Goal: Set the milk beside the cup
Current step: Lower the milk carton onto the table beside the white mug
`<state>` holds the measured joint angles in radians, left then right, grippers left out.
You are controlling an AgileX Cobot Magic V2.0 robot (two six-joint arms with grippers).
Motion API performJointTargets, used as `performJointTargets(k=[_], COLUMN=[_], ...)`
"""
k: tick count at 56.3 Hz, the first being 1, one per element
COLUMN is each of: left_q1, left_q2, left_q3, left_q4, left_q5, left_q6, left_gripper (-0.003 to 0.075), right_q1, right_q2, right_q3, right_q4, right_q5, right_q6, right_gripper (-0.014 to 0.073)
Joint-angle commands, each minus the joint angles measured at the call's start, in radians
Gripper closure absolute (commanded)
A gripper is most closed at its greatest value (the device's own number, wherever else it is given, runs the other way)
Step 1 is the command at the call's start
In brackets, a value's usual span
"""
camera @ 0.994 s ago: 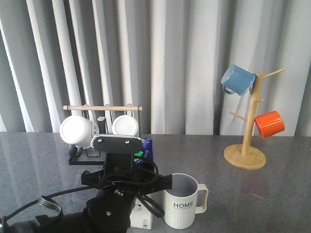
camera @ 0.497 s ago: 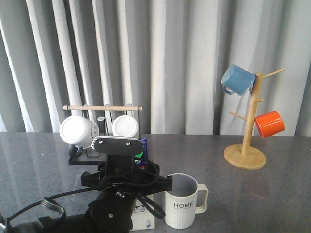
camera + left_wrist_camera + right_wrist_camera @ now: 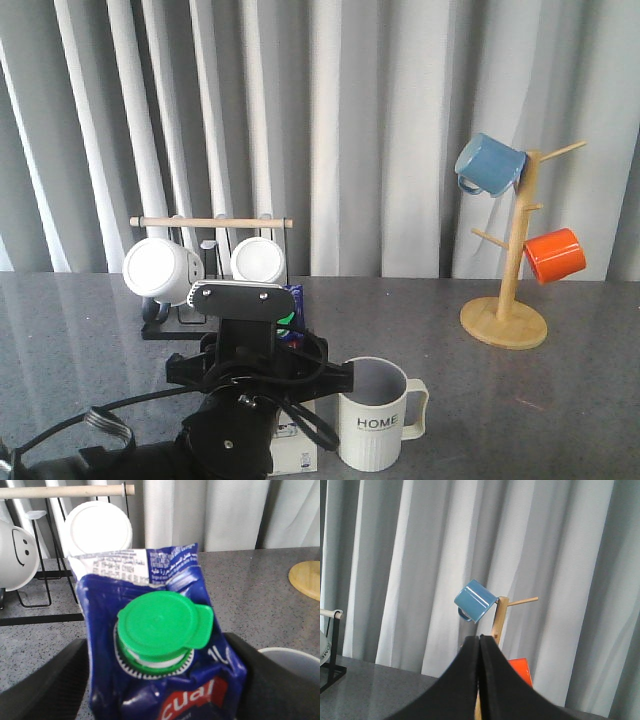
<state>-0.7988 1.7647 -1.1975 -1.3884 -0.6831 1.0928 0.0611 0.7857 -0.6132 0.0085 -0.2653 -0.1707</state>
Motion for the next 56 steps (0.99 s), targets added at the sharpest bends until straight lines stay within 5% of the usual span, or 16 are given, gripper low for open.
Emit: performJointTargets(k=[1, 21, 56], left_q1=[-0.003, -0.003, -0.003], left_q2=[-0.047, -0.071, -0.108], left_q3=[-0.024, -0.026, -0.026], left_q4=[0.039, 0.046, 0.047], left_q5=[-0.033, 0.003, 0.022], left_q6=[-0.005, -0.005, -0.004], left_gripper=[0.0196, 0.0101, 0.0124], right_q1=[-0.008, -0.008, -0.008], right_q2=[-0.006, -0.006, -0.006], right_q3=[-0.026, -0.026, -0.026], right_q4=[-0.008, -0.008, -0.008], right_q5=[-0.078, -0.078, -0.078], right_q6=[-0.003, -0.003, -0.003], right_gripper=[0.0602, 0.0602, 0.0602])
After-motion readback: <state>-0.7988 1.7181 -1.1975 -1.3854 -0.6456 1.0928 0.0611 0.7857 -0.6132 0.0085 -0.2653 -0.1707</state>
